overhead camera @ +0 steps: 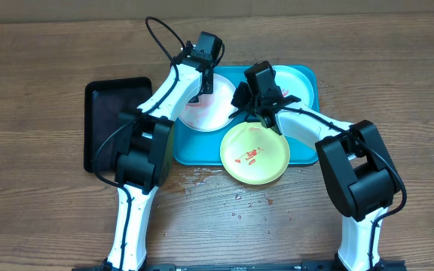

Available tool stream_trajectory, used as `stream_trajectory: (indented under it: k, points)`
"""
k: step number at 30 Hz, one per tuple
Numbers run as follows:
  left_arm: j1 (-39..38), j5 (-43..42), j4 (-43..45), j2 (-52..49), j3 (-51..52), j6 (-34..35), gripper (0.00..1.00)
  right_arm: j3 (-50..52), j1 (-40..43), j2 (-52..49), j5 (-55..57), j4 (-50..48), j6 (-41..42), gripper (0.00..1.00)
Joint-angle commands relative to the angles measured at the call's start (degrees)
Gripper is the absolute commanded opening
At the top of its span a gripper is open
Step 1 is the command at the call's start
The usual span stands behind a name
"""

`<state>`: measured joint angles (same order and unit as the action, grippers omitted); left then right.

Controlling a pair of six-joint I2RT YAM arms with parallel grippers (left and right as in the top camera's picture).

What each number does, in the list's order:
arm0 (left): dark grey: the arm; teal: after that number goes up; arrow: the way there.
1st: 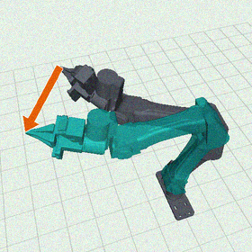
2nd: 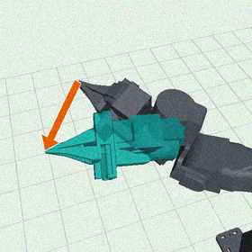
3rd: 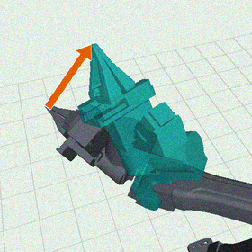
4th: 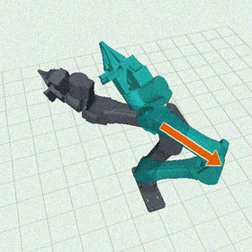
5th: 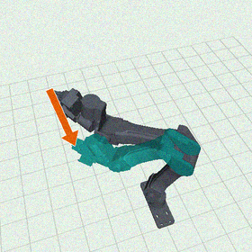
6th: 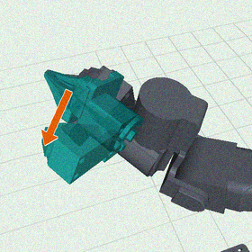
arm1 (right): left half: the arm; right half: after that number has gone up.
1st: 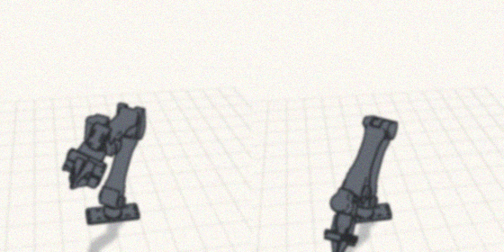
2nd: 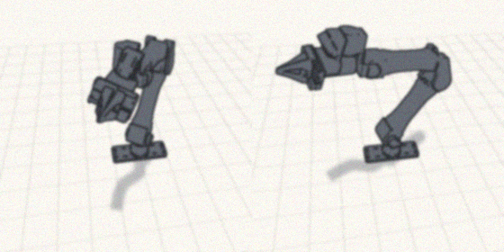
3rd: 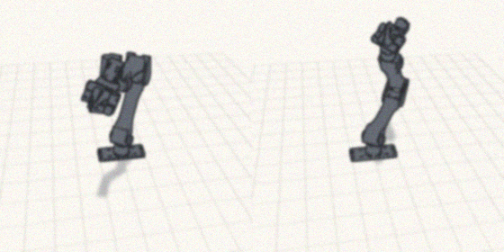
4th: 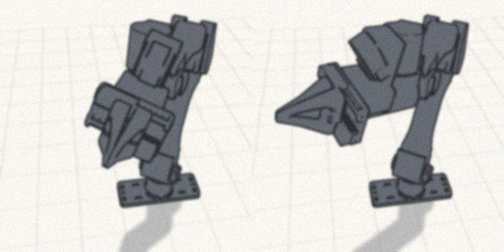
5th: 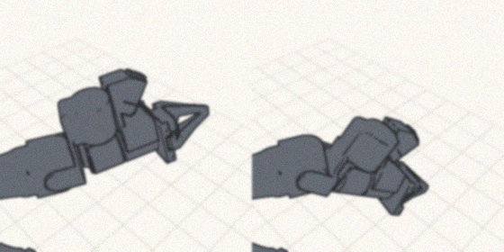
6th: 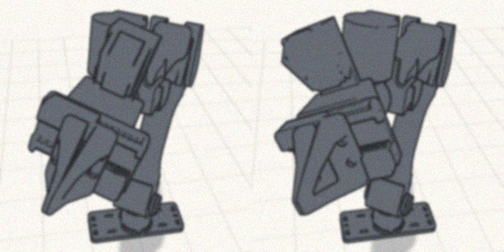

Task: Clean dirty plates on tray and stack at the side
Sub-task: 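Scrub the white plate with the sponge in the left gripper, then return the sponge to the black tray with the left gripper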

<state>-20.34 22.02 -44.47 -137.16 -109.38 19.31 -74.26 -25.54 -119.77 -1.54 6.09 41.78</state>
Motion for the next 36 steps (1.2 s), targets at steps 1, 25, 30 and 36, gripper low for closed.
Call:
stream_trajectory:
  k: [1,25,30,36]
  points:
    - [1.6,7.6,-3.7,-6.0,2.3,0.4,0.04,-0.9,-1.0,0.2,-2.6,0.7,0.2,0.04]
    - [9.5,-10.6,-35.4,8.9,-34.6,-6.5,0.04,-1.6,1.4,4.3,-5.0,0.7,-2.7,0.04]
    - [14.8,-11.2,-40.8,9.5,-33.2,-6.5,0.04,-1.7,1.5,8.2,-2.5,3.1,-5.8,0.04]
    - [20.5,-14.8,-39.2,9.4,-22.3,-7.7,0.04,-1.7,1.5,11.5,-0.4,7.1,-9.1,0.04]
